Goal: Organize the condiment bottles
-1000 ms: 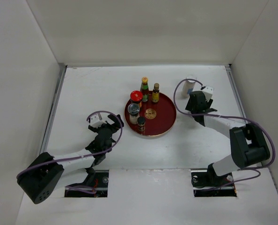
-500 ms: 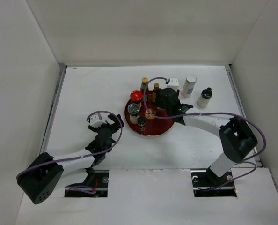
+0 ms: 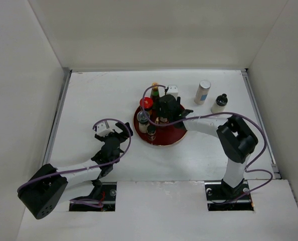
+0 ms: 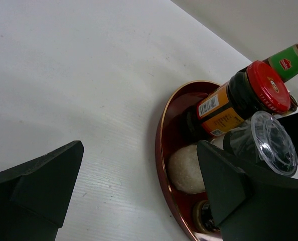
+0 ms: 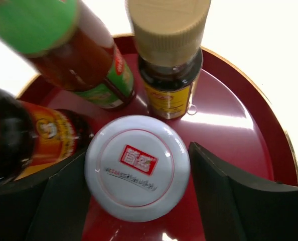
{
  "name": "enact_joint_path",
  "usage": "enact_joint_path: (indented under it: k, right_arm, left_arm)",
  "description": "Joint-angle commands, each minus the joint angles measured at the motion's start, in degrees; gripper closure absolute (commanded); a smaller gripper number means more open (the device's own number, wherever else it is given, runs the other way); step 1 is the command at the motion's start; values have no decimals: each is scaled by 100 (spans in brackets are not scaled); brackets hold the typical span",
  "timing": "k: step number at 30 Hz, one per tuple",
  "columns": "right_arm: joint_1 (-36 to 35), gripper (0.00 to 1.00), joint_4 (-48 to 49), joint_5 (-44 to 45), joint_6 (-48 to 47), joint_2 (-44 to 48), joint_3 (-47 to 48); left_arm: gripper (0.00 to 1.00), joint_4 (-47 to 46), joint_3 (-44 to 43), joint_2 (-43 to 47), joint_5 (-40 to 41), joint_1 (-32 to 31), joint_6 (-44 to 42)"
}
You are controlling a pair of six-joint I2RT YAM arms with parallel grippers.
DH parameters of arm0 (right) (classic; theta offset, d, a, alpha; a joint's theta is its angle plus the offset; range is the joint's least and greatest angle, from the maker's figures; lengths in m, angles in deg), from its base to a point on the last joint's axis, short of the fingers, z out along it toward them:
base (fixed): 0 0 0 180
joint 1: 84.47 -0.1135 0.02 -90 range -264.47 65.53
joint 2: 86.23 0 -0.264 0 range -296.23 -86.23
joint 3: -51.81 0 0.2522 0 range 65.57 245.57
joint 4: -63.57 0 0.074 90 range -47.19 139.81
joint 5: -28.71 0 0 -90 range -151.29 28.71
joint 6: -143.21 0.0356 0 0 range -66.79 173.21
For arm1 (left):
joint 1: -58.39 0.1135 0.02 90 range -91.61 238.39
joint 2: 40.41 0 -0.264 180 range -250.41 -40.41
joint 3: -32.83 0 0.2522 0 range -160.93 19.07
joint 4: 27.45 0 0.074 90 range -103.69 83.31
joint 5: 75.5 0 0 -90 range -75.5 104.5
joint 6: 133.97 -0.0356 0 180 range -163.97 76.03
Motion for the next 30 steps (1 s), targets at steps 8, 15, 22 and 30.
enact_joint_path:
  k: [8,15,22,30]
  right_arm:
    - [404,18,-12,88,64,2070,-729]
    - [1924,6,146,132,-208,2126,-609]
    - [2708,0,-47,-70,-594,1080,455]
    - [2981,0,-390,-510,-735,87,1352]
  left_arm:
    - [0,-246,-185,46,-35,30,53]
    - [0,-246,-203,-7,-70,30,62]
    - [0,-246,-211,-68,-70,39,62]
    - [0,-255,-229,-130,-52,57,62]
